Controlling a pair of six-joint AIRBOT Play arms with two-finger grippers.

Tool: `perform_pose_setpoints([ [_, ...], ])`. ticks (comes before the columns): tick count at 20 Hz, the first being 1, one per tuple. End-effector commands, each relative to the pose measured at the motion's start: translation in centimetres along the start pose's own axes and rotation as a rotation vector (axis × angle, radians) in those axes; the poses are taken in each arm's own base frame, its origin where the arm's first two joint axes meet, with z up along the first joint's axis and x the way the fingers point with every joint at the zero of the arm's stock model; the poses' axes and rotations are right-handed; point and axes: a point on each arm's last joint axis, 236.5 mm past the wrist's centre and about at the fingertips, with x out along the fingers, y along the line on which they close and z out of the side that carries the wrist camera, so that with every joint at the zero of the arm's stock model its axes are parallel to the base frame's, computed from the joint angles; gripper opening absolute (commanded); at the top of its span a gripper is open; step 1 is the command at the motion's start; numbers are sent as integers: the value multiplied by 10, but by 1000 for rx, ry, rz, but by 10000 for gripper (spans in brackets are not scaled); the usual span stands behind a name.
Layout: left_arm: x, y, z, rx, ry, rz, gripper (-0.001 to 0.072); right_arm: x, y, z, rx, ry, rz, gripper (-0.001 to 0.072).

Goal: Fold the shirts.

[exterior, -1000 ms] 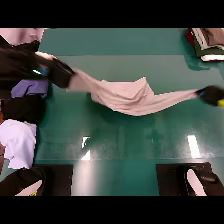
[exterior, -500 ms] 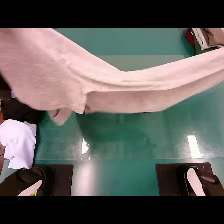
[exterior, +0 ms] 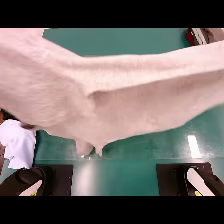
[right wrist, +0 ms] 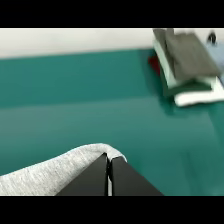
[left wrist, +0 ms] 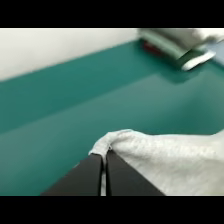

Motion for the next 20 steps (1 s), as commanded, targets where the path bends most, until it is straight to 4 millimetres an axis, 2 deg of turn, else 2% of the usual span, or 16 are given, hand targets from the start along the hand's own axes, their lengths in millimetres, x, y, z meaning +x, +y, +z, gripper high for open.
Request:
perform_pose_setpoints([
  [1,42,53,-70,5,256,207,21,58,-19,-62,98,349,-18,12],
  [3,76,74,-107,38,348,282,20,107,-26,-101,150,538,-1,12],
  [5,117,81,-138,66,377,288,20,150,-32,-137,187,697,11,12],
  [7,157,87,-175,76,440,290,20,192,-32,-162,172,767,38,12],
  [9,190,114,-203,38,495,338,21,229,-25,-178,149,774,63,12],
  [12,232,166,-225,-82,487,387,21,278,-13,-186,123,689,81,12],
  [15,265,200,-257,-149,508,384,21,315,-7,-182,123,579,86,12],
  [17,288,207,-274,-103,524,352,21,335,-9,-178,132,518,78,12],
  [20,316,205,-284,-84,498,297,21,358,-8,-179,133,480,78,12],
])
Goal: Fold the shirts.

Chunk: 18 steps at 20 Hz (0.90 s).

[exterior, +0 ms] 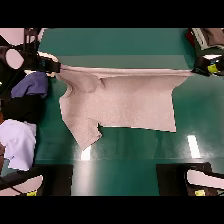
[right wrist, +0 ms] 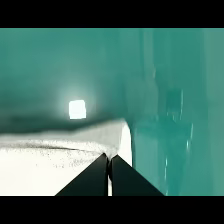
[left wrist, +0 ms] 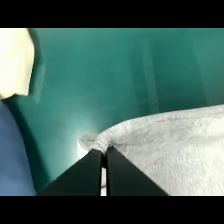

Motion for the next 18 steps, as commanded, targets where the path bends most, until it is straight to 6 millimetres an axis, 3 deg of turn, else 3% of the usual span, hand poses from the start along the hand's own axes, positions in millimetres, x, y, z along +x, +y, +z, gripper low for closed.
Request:
perform_pose_setpoints([
  [1,37,-2,4,13,-36,-37,21,28,1,20,-17,-81,4,12],
  [5,49,-3,-8,39,8,-40,21,58,3,3,-67,3,4,12],
  [10,51,-12,-83,181,274,-100,21,59,-17,-31,-158,150,-113,12],
  [13,58,-14,-114,173,347,-113,21,60,-18,-44,-191,196,-137,12],
  [18,59,-14,-128,164,381,-113,23,84,-21,-96,-190,322,-132,14],
])
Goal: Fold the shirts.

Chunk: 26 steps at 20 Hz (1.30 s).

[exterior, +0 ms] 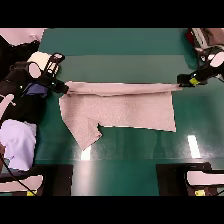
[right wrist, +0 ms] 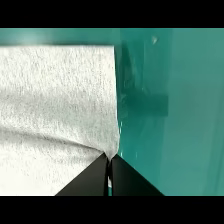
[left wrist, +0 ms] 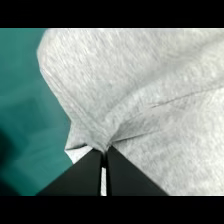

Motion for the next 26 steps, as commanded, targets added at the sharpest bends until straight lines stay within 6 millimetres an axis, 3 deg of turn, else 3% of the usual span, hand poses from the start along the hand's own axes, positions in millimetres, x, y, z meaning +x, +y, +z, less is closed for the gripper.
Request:
perform_pose_setpoints([
  [1,4,-2,-12,-15,40,-8,23,20,5,-27,0,77,11,15],
  [2,4,-1,-14,-17,48,-4,85,20,7,-29,6,84,23,22],
  [3,3,-2,-17,-18,60,-5,323,18,7,-30,8,89,25,194],
  [4,2,-1,-22,-25,84,-3,431,14,7,-30,8,99,25,447],
  [5,-2,2,-30,-29,126,8,429,7,6,-31,10,116,26,520],
  [9,-30,3,-61,-112,252,35,430,-26,3,-37,57,117,68,518],
  [12,-39,-34,-84,-221,260,-78,430,-40,8,-63,108,104,136,517],
  [15,-40,-71,-131,-305,332,-177,430,-44,12,-88,120,95,176,516],
  [20,-38,-106,-191,-437,403,-239,430,-42,16,-108,119,71,174,516],
  [23,-28,-137,-204,-532,425,-347,430,-44,16,-110,118,66,174,515],
  [26,-17,-146,-200,-602,382,-381,430,-44,17,-111,118,72,175,515],
])
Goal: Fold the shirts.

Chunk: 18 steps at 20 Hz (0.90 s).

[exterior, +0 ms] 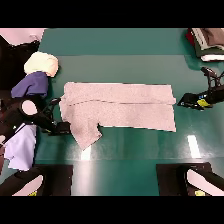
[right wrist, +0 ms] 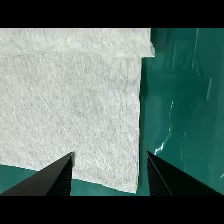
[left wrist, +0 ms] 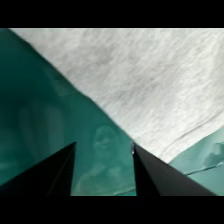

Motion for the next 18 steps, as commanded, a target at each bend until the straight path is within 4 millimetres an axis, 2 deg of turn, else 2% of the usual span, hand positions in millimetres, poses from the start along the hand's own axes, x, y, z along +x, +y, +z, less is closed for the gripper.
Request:
perform_pose_setpoints([
  [1,13,-11,-1,-73,-29,-76,429,0,1,-2,0,-2,3,515],
  [7,17,-13,5,-110,-60,-97,429,0,1,-2,0,-2,3,514],
  [14,31,-15,3,-160,-35,-124,415,0,1,-5,1,10,4,514],
  [16,31,-17,12,-145,-73,-138,31,0,1,-6,1,16,4,514],
  [18,29,-18,18,-135,-93,-141,22,-1,-2,-7,11,17,1,514],
])
